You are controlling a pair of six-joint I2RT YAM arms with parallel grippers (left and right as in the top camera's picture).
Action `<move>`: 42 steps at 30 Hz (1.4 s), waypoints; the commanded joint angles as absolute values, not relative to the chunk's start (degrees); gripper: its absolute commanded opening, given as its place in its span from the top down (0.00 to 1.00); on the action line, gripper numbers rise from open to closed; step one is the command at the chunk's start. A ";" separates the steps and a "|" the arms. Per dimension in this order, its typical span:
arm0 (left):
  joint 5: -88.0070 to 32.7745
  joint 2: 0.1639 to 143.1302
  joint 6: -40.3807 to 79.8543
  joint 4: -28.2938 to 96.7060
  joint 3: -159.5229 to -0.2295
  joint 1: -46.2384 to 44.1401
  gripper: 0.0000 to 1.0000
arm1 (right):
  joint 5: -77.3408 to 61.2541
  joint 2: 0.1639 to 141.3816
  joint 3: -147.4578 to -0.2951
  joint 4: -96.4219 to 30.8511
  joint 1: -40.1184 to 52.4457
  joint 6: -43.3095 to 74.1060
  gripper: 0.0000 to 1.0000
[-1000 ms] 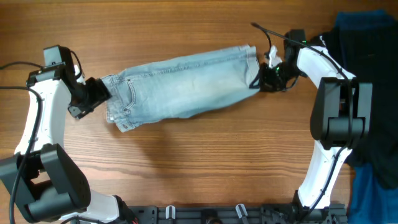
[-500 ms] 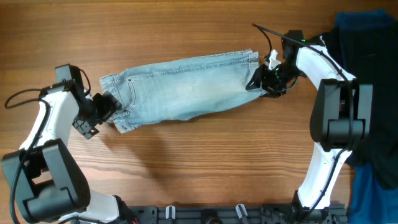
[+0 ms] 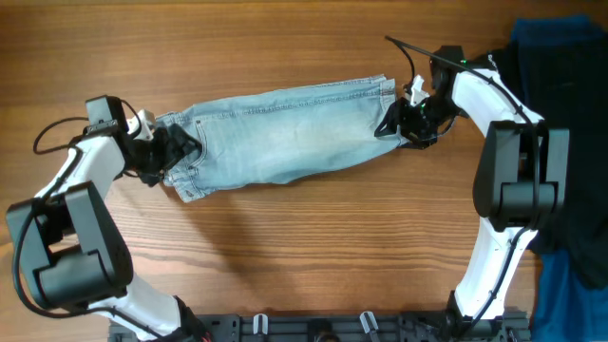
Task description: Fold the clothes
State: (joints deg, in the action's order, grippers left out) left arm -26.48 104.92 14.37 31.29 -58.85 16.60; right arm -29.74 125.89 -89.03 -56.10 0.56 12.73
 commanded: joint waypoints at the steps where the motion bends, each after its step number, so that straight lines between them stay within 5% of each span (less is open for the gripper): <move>1: -30.20 112.40 12.14 27.90 -56.21 15.49 0.37 | -23.11 128.14 -87.66 -55.24 0.30 10.74 0.48; 7: -45.69 112.01 12.21 20.49 -56.42 15.49 0.94 | -18.70 122.15 -88.09 -53.15 -0.64 8.19 0.52; 8: -46.57 111.74 12.21 20.73 -56.82 15.62 0.96 | -17.15 120.20 -88.09 -53.17 -0.89 9.10 0.52; 16: -43.53 100.07 8.88 36.71 -66.37 20.43 0.96 | -7.44 107.09 -88.09 -55.13 -6.76 16.91 0.43; 25: -19.68 94.50 -0.64 69.21 -98.52 19.31 0.96 | -11.70 103.92 -88.09 -57.25 -9.19 16.51 0.42; 36: -0.10 103.74 1.08 75.53 -107.48 -7.14 0.96 | -12.51 103.92 -88.07 -57.91 -9.19 16.45 0.42; 42: -0.58 111.11 8.91 72.99 -107.48 -16.45 0.92 | -12.51 103.92 -88.07 -58.13 -9.19 15.40 0.42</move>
